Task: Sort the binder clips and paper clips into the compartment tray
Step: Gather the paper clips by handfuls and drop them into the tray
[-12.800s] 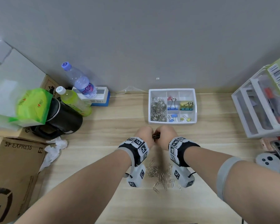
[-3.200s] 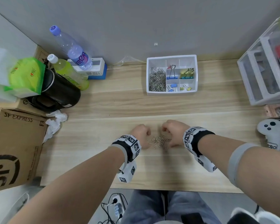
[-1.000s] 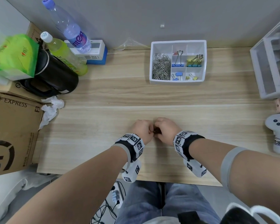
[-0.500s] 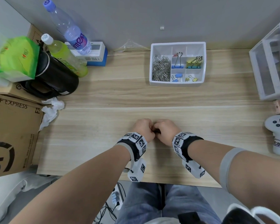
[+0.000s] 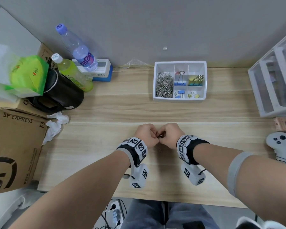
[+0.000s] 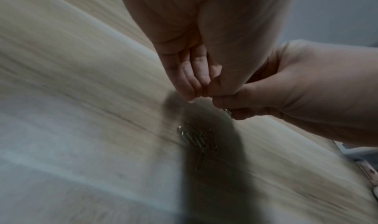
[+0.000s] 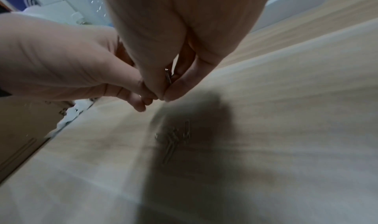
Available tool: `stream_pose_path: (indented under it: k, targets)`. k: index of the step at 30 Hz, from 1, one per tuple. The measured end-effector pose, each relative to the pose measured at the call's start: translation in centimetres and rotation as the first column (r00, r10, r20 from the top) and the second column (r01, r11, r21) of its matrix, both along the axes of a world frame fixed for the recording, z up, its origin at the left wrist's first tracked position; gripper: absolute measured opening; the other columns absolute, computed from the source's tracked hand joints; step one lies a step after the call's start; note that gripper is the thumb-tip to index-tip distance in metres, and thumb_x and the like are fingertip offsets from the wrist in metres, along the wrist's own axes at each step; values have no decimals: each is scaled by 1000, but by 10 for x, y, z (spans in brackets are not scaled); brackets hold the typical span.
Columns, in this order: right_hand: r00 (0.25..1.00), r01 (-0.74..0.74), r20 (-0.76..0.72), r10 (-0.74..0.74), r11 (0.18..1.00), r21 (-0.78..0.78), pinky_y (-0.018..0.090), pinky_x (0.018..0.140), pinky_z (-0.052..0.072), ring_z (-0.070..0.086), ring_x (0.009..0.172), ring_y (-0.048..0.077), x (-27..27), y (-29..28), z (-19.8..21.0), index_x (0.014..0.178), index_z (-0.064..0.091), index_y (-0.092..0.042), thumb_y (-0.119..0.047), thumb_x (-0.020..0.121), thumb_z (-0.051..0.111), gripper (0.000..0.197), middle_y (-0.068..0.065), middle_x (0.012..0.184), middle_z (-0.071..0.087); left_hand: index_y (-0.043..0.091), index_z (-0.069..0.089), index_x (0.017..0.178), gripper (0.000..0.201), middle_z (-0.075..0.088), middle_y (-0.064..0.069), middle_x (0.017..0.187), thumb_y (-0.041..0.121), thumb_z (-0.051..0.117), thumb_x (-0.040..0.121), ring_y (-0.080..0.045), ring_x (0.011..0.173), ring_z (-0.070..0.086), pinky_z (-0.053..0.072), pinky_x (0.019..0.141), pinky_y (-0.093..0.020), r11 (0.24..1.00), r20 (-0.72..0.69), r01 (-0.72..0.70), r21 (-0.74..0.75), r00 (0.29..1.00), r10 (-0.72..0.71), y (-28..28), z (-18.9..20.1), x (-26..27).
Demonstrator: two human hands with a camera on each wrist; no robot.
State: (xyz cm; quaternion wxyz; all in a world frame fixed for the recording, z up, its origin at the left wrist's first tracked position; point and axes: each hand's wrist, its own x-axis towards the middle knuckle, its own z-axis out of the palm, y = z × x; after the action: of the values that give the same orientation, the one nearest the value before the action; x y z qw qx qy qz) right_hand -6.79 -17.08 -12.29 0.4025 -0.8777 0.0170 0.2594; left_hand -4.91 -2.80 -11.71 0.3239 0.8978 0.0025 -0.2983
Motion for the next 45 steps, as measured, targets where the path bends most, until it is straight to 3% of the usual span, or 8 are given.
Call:
stream_pose_path:
  k: [6,16,23,29,34,36,42,45]
  targets:
    - [996,74,55,-73,997,-7,23,71,48,60,70,13,38,-10,19,87,78,-15,-6,79,65,17,-2,75,70,16,65,80,16,62,6,62,4,61,71,-13,64,61,56,68,-25,999,78,-22,-46,997,26,-13,15,37]
    - [963,213,180,-201,976,-53,22,78,51,59,77,10,126,-29,29,96,77,-15,-7,83,67,18,-1,88,70,10,73,83,11,73,-7,80,6,63,82,-21,76,69,58,77,-32,981,230,-127,-149,960,159,-42,24,116]
    - [967,191,193,-168,976,-107,26,88,52,66,93,19,166,-34,23,102,77,-14,-1,86,59,28,6,103,73,6,73,106,25,73,-11,99,6,55,89,-23,90,68,55,86,-30,992,259,-21,-124,964,53,-50,21,146]
    - [967,108,248,-59,976,-187,32,93,48,59,107,27,171,-34,15,109,73,-13,1,88,55,31,10,113,64,0,67,95,23,54,-17,94,0,46,88,-32,82,56,50,78,-40,994,313,109,18,943,-109,-51,5,146]
    - [941,83,337,-1,970,-230,37,98,43,48,116,26,158,-37,8,118,67,-14,-6,86,60,33,7,116,59,4,63,111,29,54,-14,101,2,51,85,-28,85,56,43,78,-30,991,309,126,52,941,-136,-42,5,137]
    - [936,74,352,10,971,-226,37,92,47,50,111,24,151,-36,8,119,64,-14,-10,85,63,34,6,117,55,5,65,107,25,54,-11,99,4,55,83,-25,82,55,42,75,-27,989,328,130,74,933,-147,-35,5,131]
    - [977,-172,83,197,953,-248,36,82,52,59,95,21,130,-28,10,105,62,-17,-13,79,60,27,1,104,61,19,60,75,12,53,7,77,8,57,72,-20,77,58,49,70,-28,928,122,313,201,932,-341,-12,6,106]
    - [945,-325,-129,300,901,-286,35,79,56,66,88,24,111,-24,10,93,66,-19,-19,75,65,19,2,94,69,25,64,73,15,56,6,79,12,58,70,-21,79,61,52,72,-28,862,4,438,257,891,-454,-1,7,93]
